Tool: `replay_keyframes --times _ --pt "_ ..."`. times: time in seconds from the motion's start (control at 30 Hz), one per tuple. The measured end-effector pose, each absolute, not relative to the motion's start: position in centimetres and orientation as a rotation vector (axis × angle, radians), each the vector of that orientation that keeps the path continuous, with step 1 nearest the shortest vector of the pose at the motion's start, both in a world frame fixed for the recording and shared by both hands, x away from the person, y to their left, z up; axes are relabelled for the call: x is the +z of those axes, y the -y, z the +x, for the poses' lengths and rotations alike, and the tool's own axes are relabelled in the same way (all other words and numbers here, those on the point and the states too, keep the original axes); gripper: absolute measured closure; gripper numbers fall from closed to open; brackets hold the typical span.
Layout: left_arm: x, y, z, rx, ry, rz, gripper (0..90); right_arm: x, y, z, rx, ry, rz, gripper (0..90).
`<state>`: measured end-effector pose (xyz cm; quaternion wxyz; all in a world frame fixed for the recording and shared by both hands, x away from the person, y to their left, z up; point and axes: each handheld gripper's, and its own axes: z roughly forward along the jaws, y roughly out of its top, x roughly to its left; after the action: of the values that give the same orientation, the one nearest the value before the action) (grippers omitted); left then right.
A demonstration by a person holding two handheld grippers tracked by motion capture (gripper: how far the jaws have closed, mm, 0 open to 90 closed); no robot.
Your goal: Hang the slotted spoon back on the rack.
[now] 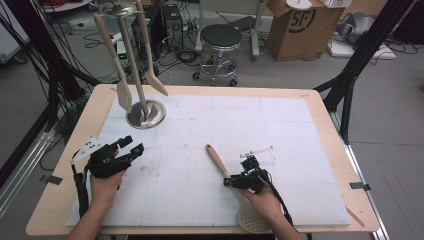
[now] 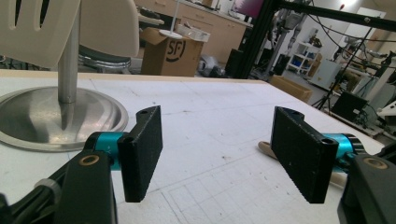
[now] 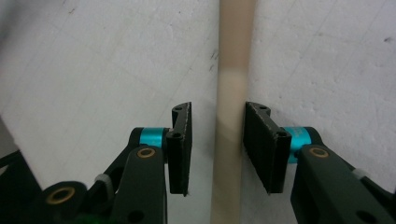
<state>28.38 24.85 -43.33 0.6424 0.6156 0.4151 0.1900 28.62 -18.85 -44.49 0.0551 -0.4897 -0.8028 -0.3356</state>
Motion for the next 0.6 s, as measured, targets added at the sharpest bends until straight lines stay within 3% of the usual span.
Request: replay_keyframes --times 0.6 --pt "-43.3 -24.6 28.3 0.435 -0.942 1.412 34.9 -44.7 17.9 27.2 -1.068 2.632 -1.464 68.4"
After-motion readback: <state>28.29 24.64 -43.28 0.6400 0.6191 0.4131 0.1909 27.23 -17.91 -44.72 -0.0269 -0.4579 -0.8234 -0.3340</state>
